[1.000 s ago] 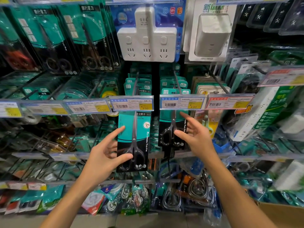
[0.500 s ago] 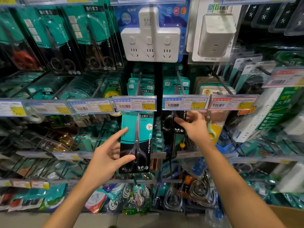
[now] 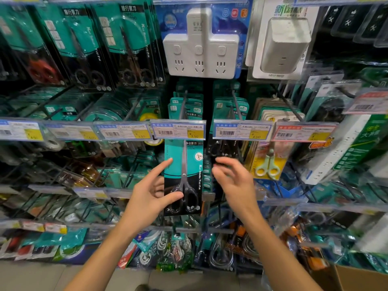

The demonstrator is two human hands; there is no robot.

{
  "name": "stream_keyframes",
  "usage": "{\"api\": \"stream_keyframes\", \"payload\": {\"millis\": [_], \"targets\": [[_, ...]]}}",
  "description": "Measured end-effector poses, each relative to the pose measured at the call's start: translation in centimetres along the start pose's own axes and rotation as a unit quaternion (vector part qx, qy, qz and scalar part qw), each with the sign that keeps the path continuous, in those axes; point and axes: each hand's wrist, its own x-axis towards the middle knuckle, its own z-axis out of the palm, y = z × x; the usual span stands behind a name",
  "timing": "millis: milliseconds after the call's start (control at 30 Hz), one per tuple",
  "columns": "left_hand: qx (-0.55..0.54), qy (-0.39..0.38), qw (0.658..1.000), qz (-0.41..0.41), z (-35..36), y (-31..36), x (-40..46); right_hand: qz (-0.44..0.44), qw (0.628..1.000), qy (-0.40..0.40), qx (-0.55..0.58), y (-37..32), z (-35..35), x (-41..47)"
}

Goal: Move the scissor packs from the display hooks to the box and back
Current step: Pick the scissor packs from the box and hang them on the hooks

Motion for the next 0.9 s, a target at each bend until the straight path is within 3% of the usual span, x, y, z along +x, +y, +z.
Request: {"api": "stream_keyframes", "payload": {"millis": [100, 167, 600, 900], "targets": [[-0.023, -0.008, 1.0, 0.003, 0.3, 0.3, -0.3, -0.009, 0.995, -0.097, 0.023, -1.2, 1.4, -2.6], [-0.029, -0.007, 1.0, -0.002, 0.1, -0.1, -0.6, -0.011, 0.993, -0.12, -0.002, -1.1, 2.3, -3.0], [-0.025, 0.01, 0.999, 0.028, -1.7, 0.1, 0.0, -0.039, 0.992, -0.116, 0.028, -1.9, 3.2, -1.5], [-0.008, -0.024, 0.999, 0.026, -1.6, -0.4, 2.9, -0.04, 0.991, -0.115, 0.06, -1.3, 2.9, 0.4]]}}
